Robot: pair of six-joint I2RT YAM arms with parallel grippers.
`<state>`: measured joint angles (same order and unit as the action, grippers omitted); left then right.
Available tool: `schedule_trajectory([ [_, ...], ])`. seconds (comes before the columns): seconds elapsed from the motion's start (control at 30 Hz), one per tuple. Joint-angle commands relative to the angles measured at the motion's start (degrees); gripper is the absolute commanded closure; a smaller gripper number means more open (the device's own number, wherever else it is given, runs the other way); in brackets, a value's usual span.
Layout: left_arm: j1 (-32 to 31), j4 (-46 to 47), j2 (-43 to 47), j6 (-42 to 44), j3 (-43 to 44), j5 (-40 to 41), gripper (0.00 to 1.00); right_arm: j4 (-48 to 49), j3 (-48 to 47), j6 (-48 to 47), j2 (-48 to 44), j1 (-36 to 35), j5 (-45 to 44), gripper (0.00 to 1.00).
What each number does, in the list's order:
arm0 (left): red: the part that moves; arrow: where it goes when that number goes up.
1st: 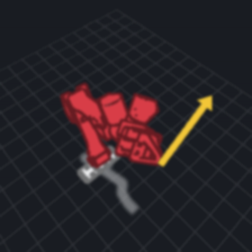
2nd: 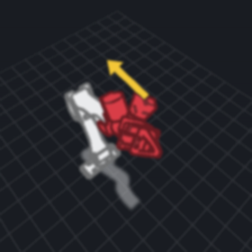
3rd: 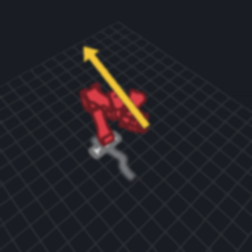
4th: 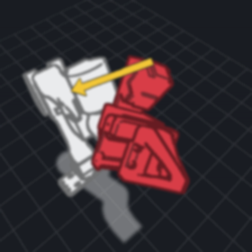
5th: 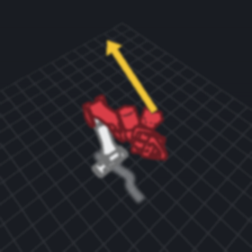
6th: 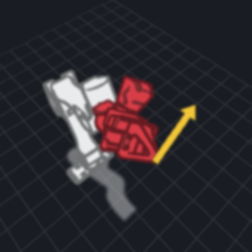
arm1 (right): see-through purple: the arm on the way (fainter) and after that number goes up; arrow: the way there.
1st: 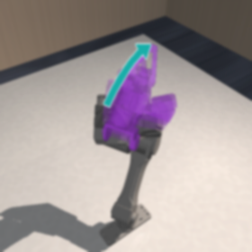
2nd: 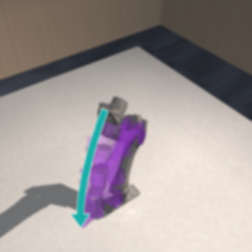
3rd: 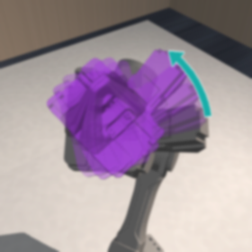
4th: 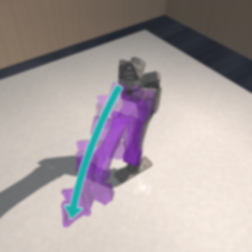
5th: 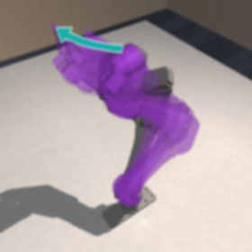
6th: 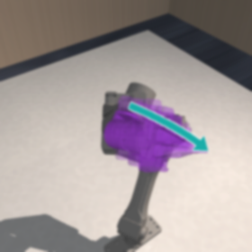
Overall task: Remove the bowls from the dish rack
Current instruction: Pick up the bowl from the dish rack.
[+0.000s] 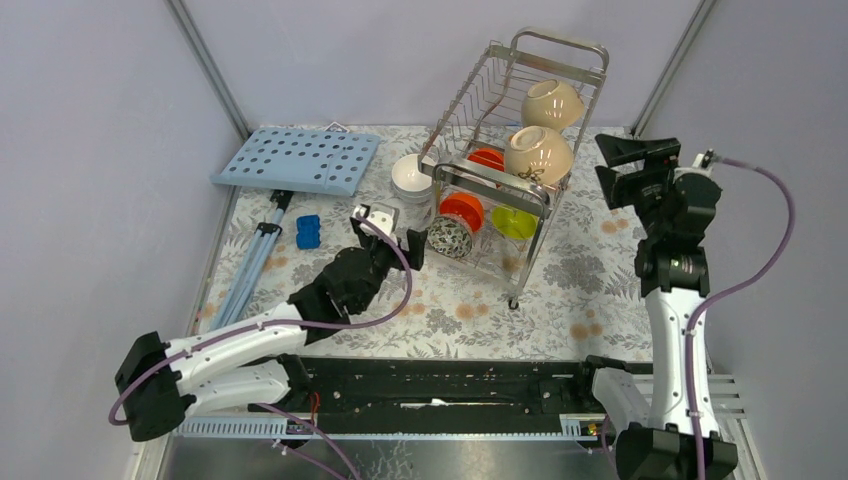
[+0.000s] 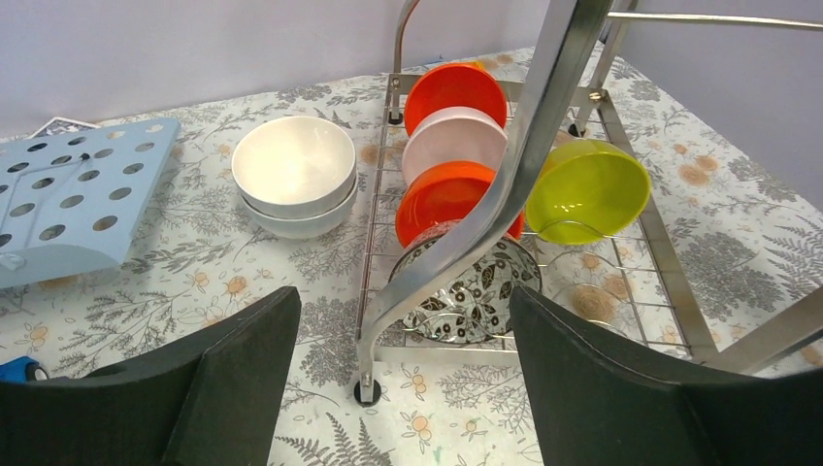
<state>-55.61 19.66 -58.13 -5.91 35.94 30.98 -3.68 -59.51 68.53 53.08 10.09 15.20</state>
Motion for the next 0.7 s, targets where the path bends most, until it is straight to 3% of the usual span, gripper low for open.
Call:
schedule_trajectory([
  [0.0,0.19,-5.18,3.95,-3.33,1.19,-1.83,0.16,11.49,2.79,6.63,-6.77,-0.81,8.08,0.13],
  [0.23,0.18,-20.80,8.80,-10.78,13.37,-0.51,0.14,6.85,3.57,3.51,-11.31,-4.89,7.88,0.13],
  [0.33,0.24,-23.04,10.13,-14.59,19.34,-2.95,0.13,5.11,2.63,3.08,-11.18,-6.05,8.76,0.13],
  [0.53,0.22,-11.70,7.78,-17.28,26.57,-12.02,0.08,2.25,3.19,3.09,-12.15,-6.39,9.21,0.14],
  [0.67,0.24,-6.27,-0.63,-18.14,34.53,-19.10,0.08,3.08,4.56,4.21,-12.37,-6.58,10.04,0.14],
])
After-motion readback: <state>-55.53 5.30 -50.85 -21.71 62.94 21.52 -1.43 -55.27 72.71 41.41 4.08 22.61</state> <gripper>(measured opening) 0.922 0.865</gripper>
